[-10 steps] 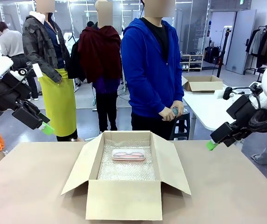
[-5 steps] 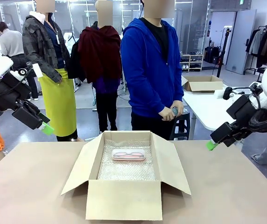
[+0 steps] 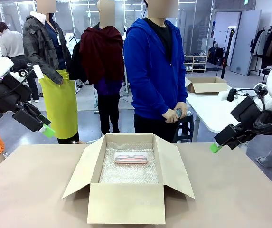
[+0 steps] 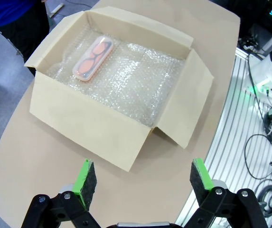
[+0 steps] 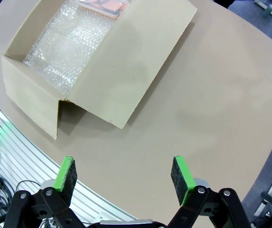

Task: Pack the glasses set securely to prepare it for shipping.
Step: Put the Glasses case from the right side of the table into the Package Box.

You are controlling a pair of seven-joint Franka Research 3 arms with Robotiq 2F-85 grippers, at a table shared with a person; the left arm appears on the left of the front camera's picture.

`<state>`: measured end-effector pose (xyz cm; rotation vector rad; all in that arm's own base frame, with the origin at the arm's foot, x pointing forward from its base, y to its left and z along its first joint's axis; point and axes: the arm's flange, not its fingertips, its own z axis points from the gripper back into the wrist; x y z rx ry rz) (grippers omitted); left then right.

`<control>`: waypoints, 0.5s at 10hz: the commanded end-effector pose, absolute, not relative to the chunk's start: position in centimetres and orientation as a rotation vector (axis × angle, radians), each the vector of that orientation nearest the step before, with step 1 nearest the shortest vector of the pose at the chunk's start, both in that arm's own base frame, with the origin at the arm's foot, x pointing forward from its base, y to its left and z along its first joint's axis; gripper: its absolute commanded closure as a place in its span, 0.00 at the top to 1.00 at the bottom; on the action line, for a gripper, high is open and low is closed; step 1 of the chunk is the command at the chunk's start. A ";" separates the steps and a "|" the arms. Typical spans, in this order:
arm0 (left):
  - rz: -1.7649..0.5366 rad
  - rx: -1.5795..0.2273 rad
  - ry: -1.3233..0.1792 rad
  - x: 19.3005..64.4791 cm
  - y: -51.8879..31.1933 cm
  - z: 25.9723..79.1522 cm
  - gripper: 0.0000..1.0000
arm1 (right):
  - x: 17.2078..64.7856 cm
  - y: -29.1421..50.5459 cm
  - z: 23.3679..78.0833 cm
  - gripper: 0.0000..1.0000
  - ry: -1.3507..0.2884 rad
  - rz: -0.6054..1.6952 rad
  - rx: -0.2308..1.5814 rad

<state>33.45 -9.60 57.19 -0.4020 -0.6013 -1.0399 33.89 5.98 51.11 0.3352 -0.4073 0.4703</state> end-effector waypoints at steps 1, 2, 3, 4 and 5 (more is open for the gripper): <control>-1.058 -0.423 -0.610 33.5 -9.3 57.4 1.00 | 34.0 6.0 51.2 1.00 -0.422 0.487 0.331; -1.058 -0.423 -0.610 33.5 -9.3 57.4 1.00 | 34.0 6.0 51.2 1.00 -0.422 0.487 0.331; -1.058 -0.423 -0.610 33.5 -9.3 57.4 1.00 | 34.0 6.0 51.2 1.00 -0.422 0.487 0.331; -1.058 -0.423 -0.610 33.5 -9.3 57.4 1.00 | 34.0 6.0 51.2 1.00 -0.422 0.487 0.331; -1.058 -0.423 -0.610 33.5 -9.3 57.4 1.00 | 34.0 6.0 51.2 1.00 -0.422 0.487 0.331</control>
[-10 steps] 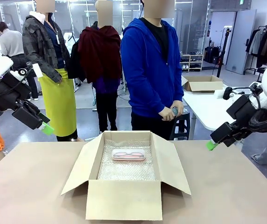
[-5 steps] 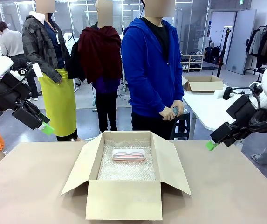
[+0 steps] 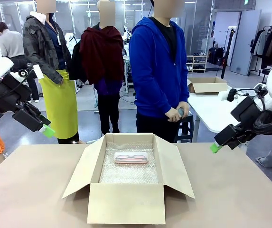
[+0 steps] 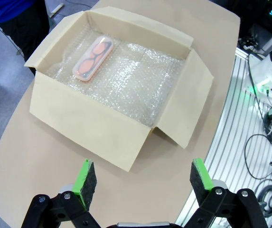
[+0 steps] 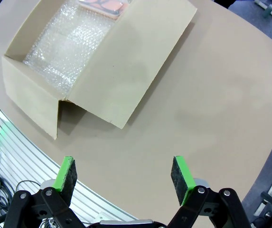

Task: Pack the glasses set securely to prepare it for shipping.
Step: Put the Glasses case from the right side of the table into the Package Box.

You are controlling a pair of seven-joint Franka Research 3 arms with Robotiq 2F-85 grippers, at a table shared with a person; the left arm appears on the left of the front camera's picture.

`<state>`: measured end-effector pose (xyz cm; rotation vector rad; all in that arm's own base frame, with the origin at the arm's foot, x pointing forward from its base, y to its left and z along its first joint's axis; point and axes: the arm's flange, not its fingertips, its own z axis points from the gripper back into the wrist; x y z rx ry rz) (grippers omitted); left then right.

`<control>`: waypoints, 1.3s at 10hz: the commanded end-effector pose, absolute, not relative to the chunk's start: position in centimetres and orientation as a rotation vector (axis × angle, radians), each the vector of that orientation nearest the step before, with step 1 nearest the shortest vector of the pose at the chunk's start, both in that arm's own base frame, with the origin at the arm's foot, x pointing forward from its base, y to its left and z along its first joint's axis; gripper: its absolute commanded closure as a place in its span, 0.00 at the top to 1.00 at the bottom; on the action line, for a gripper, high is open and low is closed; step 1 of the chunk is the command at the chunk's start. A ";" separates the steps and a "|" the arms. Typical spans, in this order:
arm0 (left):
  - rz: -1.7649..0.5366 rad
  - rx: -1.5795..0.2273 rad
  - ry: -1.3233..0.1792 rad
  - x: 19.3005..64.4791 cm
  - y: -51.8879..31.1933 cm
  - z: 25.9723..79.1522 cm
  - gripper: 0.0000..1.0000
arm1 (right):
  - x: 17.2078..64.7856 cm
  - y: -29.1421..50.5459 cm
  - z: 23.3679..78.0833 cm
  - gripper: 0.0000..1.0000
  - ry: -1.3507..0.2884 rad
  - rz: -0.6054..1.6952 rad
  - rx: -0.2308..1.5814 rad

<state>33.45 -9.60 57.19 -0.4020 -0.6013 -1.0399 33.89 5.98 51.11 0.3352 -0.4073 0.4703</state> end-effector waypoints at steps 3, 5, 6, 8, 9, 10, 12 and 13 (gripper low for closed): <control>-1.058 -0.423 -0.610 33.5 -9.3 57.4 1.00 | 34.0 6.0 51.2 1.00 -0.422 0.487 0.331; -1.058 -0.423 -0.610 33.5 -9.3 57.4 1.00 | 34.0 6.0 51.2 1.00 -0.422 0.487 0.331; -1.058 -0.423 -0.610 33.5 -9.3 57.4 1.00 | 34.0 6.0 51.2 1.00 -0.422 0.487 0.331; -1.058 -0.423 -0.610 33.5 -9.3 57.4 1.00 | 34.0 6.0 51.2 1.00 -0.422 0.487 0.331; -1.058 -0.423 -0.610 33.5 -9.3 57.4 1.00 | 34.0 6.0 51.2 1.00 -0.422 0.487 0.331; -1.058 -0.423 -0.610 33.5 -9.3 57.4 1.00 | 34.0 6.0 51.2 1.00 -0.422 0.487 0.331; -1.058 -0.423 -0.610 33.5 -9.3 57.4 1.00 | 34.0 6.0 51.2 1.00 -0.422 0.487 0.331; -1.058 -0.423 -0.610 33.5 -9.3 57.4 1.00 | 34.0 6.0 51.2 1.00 -0.422 0.487 0.331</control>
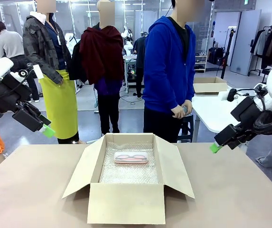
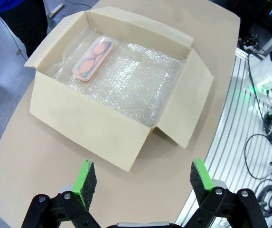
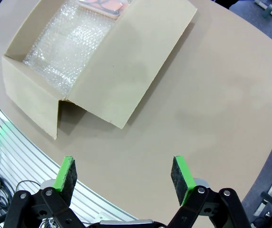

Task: Pack the glasses set securely to prepare it for shipping.
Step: Put the Glasses case from the right side of the table into the Package Box.

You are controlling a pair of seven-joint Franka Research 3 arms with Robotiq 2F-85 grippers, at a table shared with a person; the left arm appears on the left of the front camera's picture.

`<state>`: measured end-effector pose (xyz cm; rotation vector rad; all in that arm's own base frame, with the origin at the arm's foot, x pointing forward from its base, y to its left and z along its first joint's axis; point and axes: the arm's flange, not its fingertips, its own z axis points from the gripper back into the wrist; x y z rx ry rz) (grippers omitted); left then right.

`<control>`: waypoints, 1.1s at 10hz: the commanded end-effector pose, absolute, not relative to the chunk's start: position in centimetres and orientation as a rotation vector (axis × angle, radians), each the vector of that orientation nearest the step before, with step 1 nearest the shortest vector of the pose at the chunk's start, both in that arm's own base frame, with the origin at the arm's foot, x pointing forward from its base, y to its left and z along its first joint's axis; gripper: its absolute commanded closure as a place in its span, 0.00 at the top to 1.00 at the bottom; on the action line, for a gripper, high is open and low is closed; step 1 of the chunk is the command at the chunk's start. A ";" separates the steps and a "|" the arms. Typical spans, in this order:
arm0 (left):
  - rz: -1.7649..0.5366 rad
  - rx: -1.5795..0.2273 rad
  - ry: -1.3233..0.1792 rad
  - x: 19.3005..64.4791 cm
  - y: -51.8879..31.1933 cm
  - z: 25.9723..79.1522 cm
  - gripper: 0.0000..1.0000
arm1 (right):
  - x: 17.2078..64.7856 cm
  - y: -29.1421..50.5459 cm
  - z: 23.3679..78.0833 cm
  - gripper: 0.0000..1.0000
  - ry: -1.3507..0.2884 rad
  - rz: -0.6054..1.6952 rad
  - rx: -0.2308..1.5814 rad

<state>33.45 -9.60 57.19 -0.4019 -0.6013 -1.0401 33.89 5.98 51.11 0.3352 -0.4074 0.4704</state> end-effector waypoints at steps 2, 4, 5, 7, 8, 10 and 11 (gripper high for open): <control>-1.058 -0.423 -0.610 33.5 -9.3 57.4 1.00 | 34.0 6.0 51.2 1.00 -0.422 0.487 0.331; -1.058 -0.423 -0.610 33.5 -9.3 57.4 1.00 | 34.0 6.0 51.2 1.00 -0.422 0.487 0.331; -1.058 -0.423 -0.610 33.5 -9.3 57.4 1.00 | 34.0 6.0 51.2 1.00 -0.422 0.487 0.331; -1.058 -0.423 -0.610 33.5 -9.3 57.4 1.00 | 34.0 6.0 51.2 1.00 -0.422 0.487 0.331; -1.058 -0.423 -0.610 33.5 -9.3 57.4 1.00 | 34.0 6.0 51.2 1.00 -0.422 0.487 0.331; -1.058 -0.423 -0.610 33.5 -9.3 57.4 1.00 | 34.0 6.0 51.2 1.00 -0.422 0.487 0.331; -1.058 -0.423 -0.610 33.5 -9.3 57.4 1.00 | 34.0 6.0 51.2 1.00 -0.422 0.487 0.331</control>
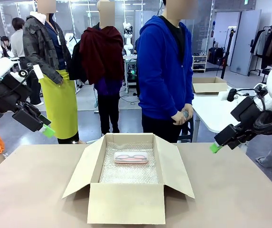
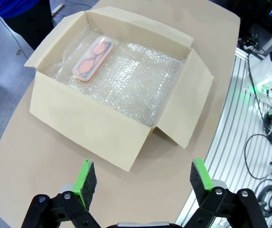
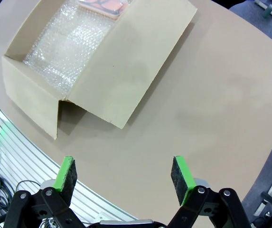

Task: Pack the glasses set securely to prepare it for shipping.
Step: Put the Glasses case from the right side of the table into the Package Box.

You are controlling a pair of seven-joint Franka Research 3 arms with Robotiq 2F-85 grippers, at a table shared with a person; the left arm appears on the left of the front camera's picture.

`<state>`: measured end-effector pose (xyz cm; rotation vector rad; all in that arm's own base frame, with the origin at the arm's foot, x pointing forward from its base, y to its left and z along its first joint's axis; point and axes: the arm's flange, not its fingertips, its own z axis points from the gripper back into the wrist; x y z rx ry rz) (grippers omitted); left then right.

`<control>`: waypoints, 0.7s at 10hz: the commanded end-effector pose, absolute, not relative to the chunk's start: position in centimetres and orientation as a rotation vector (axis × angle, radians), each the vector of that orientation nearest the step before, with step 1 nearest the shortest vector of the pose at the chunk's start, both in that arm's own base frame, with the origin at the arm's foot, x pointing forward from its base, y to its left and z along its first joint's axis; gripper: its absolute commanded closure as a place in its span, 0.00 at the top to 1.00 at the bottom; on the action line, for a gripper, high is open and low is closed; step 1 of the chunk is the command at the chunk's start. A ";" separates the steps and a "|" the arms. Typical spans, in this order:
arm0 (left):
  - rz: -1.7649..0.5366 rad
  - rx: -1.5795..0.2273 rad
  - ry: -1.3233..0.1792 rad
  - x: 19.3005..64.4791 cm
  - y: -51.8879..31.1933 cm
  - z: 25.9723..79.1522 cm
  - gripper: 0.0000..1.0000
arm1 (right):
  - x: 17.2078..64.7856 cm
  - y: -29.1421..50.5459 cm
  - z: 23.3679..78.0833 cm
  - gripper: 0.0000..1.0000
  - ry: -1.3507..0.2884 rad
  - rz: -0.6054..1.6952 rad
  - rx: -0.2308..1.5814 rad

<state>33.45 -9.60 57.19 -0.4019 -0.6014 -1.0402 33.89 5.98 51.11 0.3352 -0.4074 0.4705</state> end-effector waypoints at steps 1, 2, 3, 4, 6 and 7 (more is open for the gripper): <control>-1.058 -0.423 -0.610 33.5 -9.3 57.4 1.00 | 34.0 6.0 51.2 1.00 -0.422 0.487 0.331; -1.058 -0.423 -0.610 33.5 -9.3 57.4 1.00 | 34.0 6.0 51.2 1.00 -0.422 0.487 0.331; -1.058 -0.423 -0.610 33.5 -9.3 57.4 1.00 | 34.0 6.0 51.2 1.00 -0.422 0.487 0.331; -1.058 -0.423 -0.610 33.5 -9.3 57.4 1.00 | 34.0 6.0 51.2 1.00 -0.422 0.487 0.331; -1.058 -0.423 -0.610 33.5 -9.3 57.4 1.00 | 34.0 6.0 51.2 1.00 -0.422 0.487 0.331; -1.058 -0.423 -0.610 33.5 -9.3 57.4 1.00 | 34.0 6.0 51.2 1.00 -0.422 0.487 0.331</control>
